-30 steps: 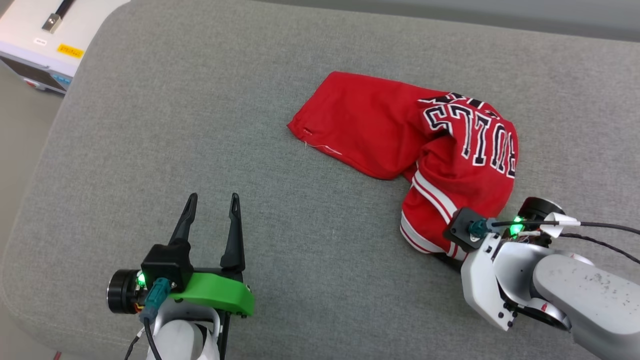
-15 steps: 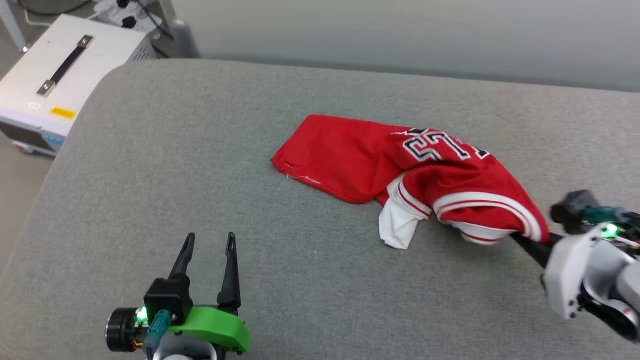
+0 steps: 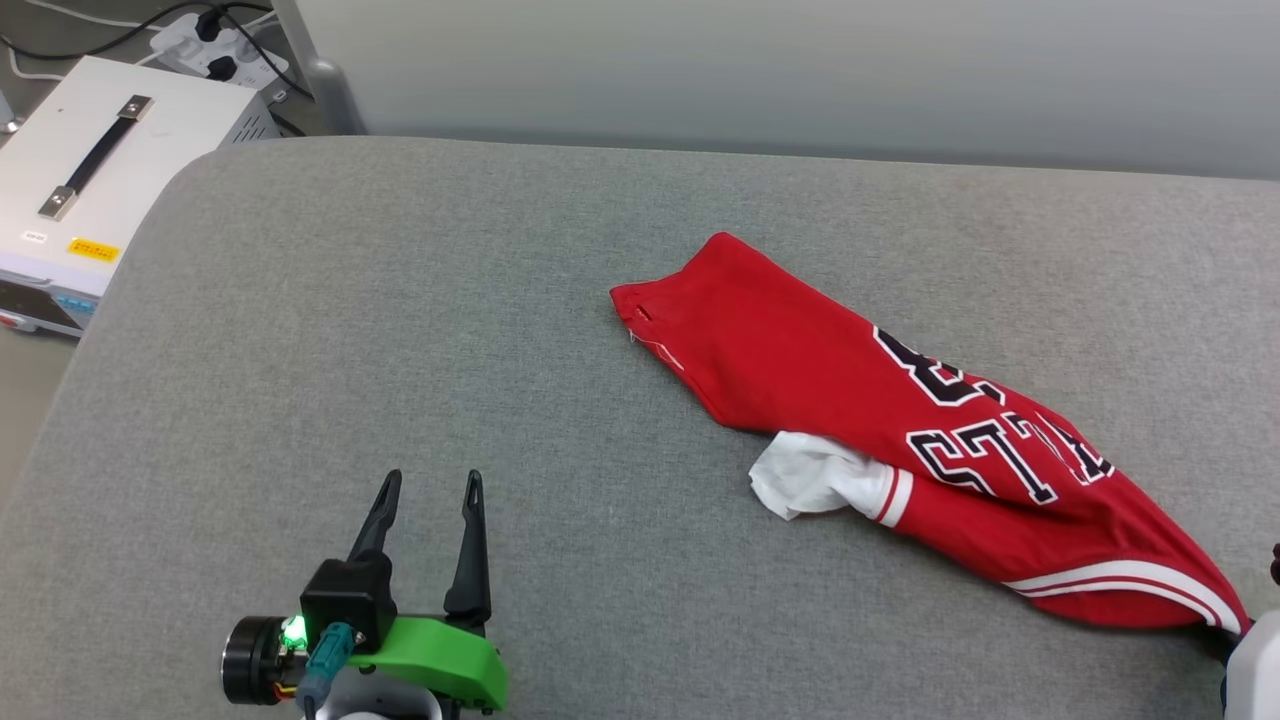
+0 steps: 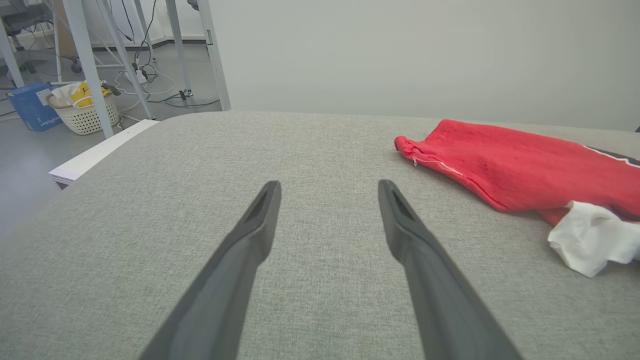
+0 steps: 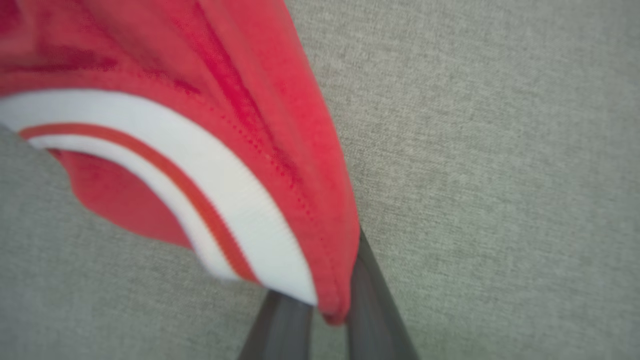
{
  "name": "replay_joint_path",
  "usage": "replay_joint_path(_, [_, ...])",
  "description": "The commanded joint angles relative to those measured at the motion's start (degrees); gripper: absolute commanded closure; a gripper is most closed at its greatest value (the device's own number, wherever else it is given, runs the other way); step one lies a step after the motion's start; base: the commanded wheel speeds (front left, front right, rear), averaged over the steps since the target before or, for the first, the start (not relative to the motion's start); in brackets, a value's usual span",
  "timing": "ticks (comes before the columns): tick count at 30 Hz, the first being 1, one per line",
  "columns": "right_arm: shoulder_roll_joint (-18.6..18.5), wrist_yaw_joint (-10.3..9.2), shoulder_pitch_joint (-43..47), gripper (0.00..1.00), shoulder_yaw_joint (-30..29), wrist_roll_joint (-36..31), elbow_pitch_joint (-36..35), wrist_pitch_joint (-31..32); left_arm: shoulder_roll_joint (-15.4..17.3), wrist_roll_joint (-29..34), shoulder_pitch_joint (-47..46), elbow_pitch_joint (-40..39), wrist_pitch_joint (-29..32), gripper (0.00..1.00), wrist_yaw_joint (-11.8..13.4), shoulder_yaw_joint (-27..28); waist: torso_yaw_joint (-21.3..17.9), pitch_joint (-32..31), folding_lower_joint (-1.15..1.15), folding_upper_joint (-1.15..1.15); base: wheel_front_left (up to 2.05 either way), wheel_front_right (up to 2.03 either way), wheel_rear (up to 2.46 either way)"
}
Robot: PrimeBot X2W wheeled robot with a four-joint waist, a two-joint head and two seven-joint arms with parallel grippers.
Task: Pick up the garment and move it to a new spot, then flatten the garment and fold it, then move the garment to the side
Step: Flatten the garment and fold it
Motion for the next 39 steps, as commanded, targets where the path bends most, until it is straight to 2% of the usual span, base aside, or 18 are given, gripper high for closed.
replay_joint_path(1, [0.6, -0.04, 0.6, 1.0, -0.3, -0.6, 0.8, -0.5, -0.2, 0.1, -0.6, 0.2, -0.3, 0.0, -0.2, -0.1, 0.3, 0.1, 0.0, -0.01, 0.0, 0.0, 0.0])
replay_joint_path(2, [1.2, -0.04, 0.7, 1.0, -0.8, -0.9, 1.2, -1.3, -0.2, 0.1, -0.6, 0.3, -0.3, 0.0, -0.2, -0.1, 0.4, -0.1, 0.0, -0.01, 0.0, 0.0, 0.0])
replay_joint_path(3, [1.8, -0.04, 0.6, 0.6, -1.4, -0.8, 1.4, -2.1, -0.2, 0.1, -0.5, 0.4, -0.3, 0.0, -0.1, -0.1, 0.3, -0.3, 0.0, -0.01, 0.0, 0.0, 0.0])
replay_joint_path(4, [2.4, -0.04, 0.4, 0.0, -2.4, -1.1, 1.5, -3.6, -0.2, 0.1, -0.3, 0.5, -0.3, 0.0, -0.1, 0.0, 0.3, -0.6, 0.0, -0.01, 0.0, 0.0, 0.0])
replay_joint_path(12, [3.8, -0.04, 1.4, 0.0, -10.0, -6.8, -1.7, -12.7, -0.2, 0.6, 1.0, 0.4, -0.3, 0.0, 0.0, 0.3, -0.2, -3.6, 0.0, -0.01, 0.0, 0.0, 0.0])
replay_joint_path(20, [5.7, -0.04, 6.2, 0.0, -22.2, -15.2, -12.1, -14.8, -0.2, 1.2, 1.9, -0.6, -0.3, 0.0, -0.2, 1.2, -0.8, -5.0, 0.0, -0.01, 0.0, 0.0, 0.0])
replay_joint_path(26, [12.0, -0.04, 9.5, 0.0, -28.6, -22.3, -24.1, -14.5, -0.2, 1.7, 2.0, -1.1, -0.3, 0.0, -0.7, 1.6, -1.2, -5.5, 0.0, -0.01, 0.0, 0.0, 0.0])
replay_joint_path(29, [17.8, -0.04, 10.7, 0.0, -30.3, -24.4, -29.0, -15.2, -0.2, 2.0, 1.5, -1.3, -0.3, 0.0, -1.0, 1.7, -1.2, -5.5, 0.0, -0.01, 0.0, 0.0, 0.0])
replay_joint_path(33, [23.7, -0.04, 12.5, 0.0, -30.8, -29.6, -31.7, -16.4, -0.2, 2.8, 0.1, -1.4, -0.3, 0.0, -2.0, 1.3, -1.0, -5.1, 0.0, -0.01, 0.0, 0.0, 0.0])
replay_joint_path(39, [30.6, -0.04, 13.5, 0.0, -29.8, -33.1, -31.6, -17.6, 0.6, 3.9, -4.1, -2.0, -0.3, 0.0, -4.1, 0.8, -1.2, -4.0, 0.0, -0.01, 0.0, 0.0, 0.0])
